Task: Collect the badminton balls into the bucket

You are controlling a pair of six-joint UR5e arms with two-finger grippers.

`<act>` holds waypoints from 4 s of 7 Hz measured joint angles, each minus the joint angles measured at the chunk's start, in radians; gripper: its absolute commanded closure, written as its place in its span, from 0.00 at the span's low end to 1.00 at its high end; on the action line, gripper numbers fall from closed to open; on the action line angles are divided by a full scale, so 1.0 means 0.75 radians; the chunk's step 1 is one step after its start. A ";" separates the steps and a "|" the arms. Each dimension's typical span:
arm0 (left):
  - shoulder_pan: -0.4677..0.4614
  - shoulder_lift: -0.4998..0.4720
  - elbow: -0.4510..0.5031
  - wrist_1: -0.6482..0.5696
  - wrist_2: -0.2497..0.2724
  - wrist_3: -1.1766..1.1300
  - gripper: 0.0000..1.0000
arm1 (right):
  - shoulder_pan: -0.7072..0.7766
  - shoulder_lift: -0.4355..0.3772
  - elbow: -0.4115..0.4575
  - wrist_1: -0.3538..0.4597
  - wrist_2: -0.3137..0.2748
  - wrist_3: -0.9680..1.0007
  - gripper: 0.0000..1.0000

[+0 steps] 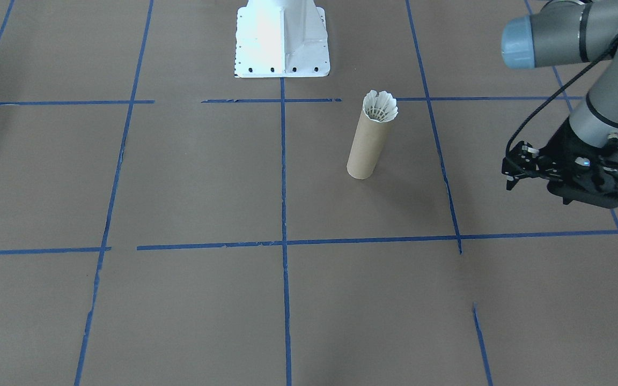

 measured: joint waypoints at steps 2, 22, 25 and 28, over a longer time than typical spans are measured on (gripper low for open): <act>-0.105 0.097 0.067 -0.134 -0.071 0.003 0.00 | 0.000 0.000 0.000 0.000 0.000 0.000 0.00; -0.488 0.647 0.169 -0.227 -0.180 0.310 0.00 | 0.000 0.000 0.000 0.000 0.000 0.000 0.00; -0.490 0.648 0.171 -0.228 -0.180 0.310 0.00 | 0.000 0.000 0.000 0.000 0.000 0.000 0.00; -0.490 0.645 0.171 -0.228 -0.180 0.310 0.00 | 0.000 0.000 0.000 0.000 0.000 0.000 0.00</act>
